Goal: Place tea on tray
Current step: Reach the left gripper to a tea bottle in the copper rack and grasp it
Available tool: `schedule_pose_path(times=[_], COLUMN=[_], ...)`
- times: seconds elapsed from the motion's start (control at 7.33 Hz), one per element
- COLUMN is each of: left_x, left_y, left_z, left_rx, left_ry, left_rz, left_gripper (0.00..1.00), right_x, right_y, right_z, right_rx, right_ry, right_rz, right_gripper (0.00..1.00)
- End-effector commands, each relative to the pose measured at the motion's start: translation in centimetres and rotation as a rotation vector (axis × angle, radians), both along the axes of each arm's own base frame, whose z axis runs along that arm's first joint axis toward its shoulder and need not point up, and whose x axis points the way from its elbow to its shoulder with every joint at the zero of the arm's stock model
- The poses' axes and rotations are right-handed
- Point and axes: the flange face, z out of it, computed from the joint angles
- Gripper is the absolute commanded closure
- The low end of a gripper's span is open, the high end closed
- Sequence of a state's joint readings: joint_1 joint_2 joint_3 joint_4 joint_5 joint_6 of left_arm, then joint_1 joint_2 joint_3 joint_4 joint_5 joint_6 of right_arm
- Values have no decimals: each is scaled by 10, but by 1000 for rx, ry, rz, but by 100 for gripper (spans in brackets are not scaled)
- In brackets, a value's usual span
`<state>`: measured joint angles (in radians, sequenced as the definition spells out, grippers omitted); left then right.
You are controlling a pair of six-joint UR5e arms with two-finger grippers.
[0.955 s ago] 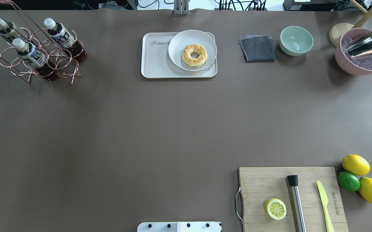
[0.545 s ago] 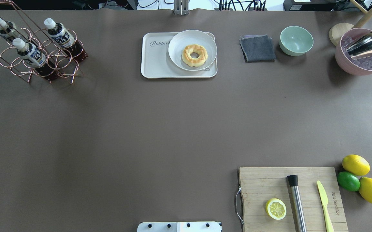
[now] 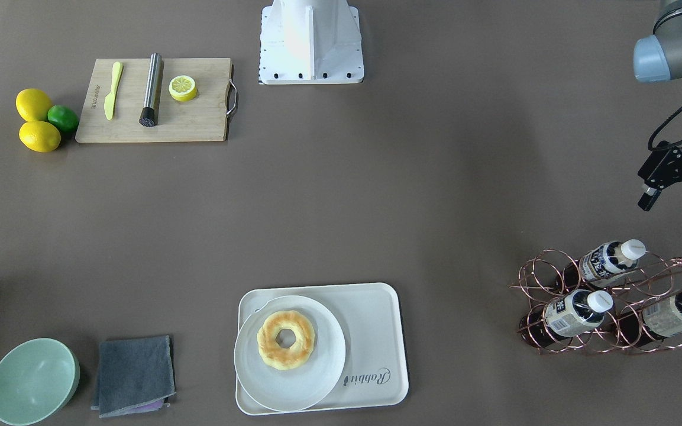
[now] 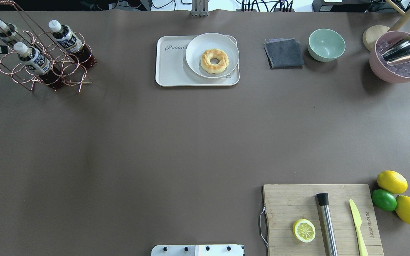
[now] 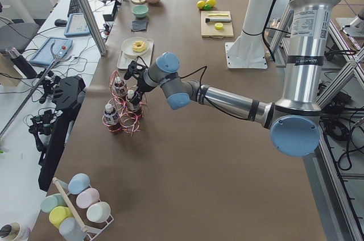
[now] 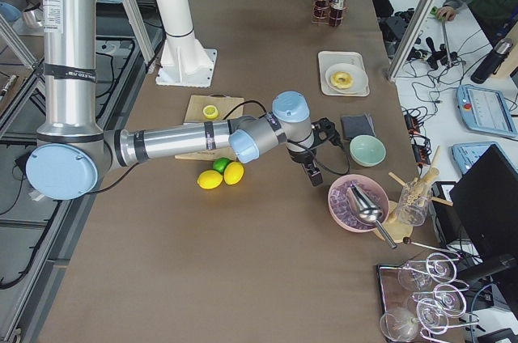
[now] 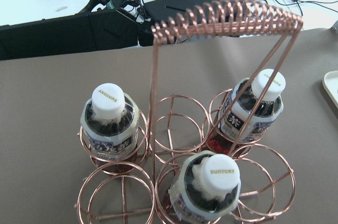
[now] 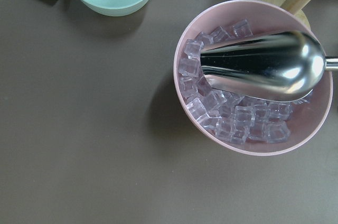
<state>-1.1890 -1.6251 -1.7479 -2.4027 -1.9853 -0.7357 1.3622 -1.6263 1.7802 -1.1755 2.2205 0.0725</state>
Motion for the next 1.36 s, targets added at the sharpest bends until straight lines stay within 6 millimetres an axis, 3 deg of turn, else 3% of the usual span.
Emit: schedule_pose_path(times=[0.0, 0.41, 1.23], left_x=[29, 65, 76], left_y=[-1, 5, -12], left_z=[-3, 7, 11], left_rx=[71, 97, 111], left_ry=[-55, -21, -25], left_rz=[-106, -137, -134], left_gripper=[4, 8, 6], right_x=[-2, -4, -5], right_y=[0, -1, -3], right_z=[0, -1, -6], right_rx=[0, 4, 15], right_ry=[1, 3, 4], right_rz=[-4, -6, -7], right_gripper=[0, 0, 0])
